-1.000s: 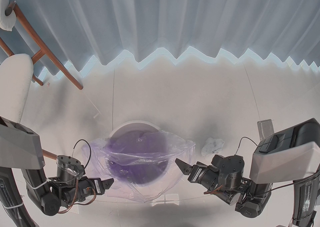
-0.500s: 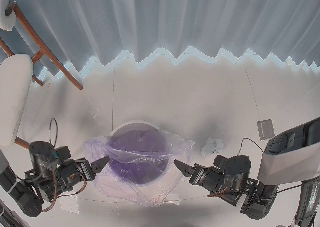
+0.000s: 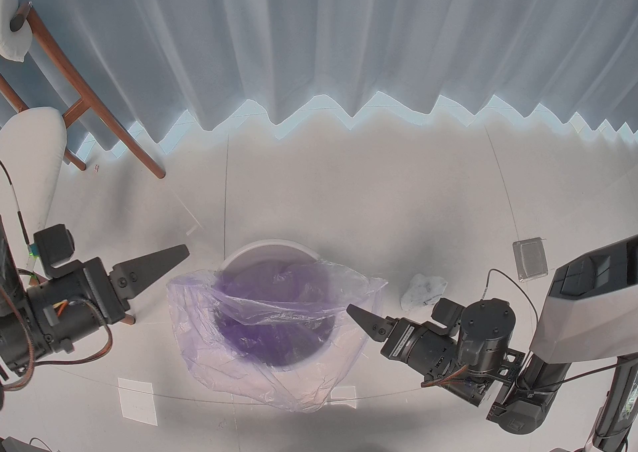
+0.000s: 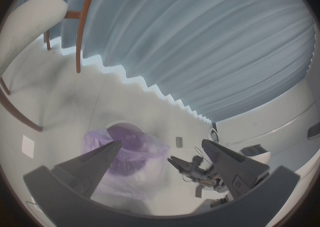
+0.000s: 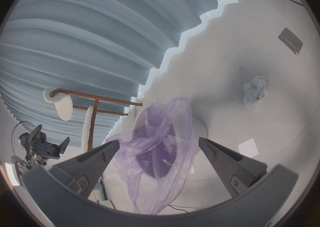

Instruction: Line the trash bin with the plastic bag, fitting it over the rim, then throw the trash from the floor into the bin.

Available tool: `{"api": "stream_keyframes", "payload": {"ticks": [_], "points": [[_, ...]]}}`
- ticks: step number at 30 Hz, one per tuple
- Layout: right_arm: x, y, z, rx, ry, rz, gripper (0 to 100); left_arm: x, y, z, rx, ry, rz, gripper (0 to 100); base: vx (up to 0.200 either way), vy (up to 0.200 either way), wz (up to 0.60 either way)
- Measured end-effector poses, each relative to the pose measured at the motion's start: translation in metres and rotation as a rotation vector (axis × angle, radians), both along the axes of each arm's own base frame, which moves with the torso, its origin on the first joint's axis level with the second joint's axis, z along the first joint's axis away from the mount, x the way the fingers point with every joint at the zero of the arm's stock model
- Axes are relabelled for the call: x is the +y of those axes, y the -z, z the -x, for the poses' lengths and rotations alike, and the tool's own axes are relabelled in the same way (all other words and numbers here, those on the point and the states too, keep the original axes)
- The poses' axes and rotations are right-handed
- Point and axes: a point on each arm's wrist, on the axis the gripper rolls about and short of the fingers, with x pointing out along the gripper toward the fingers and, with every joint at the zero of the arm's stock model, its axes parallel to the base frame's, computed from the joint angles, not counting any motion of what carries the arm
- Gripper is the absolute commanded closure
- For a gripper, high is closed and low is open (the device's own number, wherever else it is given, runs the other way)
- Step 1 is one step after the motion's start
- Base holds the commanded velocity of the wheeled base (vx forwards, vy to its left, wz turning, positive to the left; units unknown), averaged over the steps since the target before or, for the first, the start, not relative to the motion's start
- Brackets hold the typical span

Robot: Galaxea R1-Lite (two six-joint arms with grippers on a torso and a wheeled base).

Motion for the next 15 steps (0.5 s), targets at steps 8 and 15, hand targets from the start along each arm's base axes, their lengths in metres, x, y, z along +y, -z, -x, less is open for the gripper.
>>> {"api": "stream_keyframes", "payload": {"ticks": [8,15], "points": [[0.0,-0.003,0.0,-0.004,-0.004,-0.014,0,0.007,-0.015,0.029,0.132,0.127,-0.035,0,0.0,0.0,0.0],[0.001,-0.004,-0.001,-0.008,-0.006,-0.016,0,0.004,0.015,0.031,0.078,0.237,-0.223,0,0.0,0.0,0.0]]}}
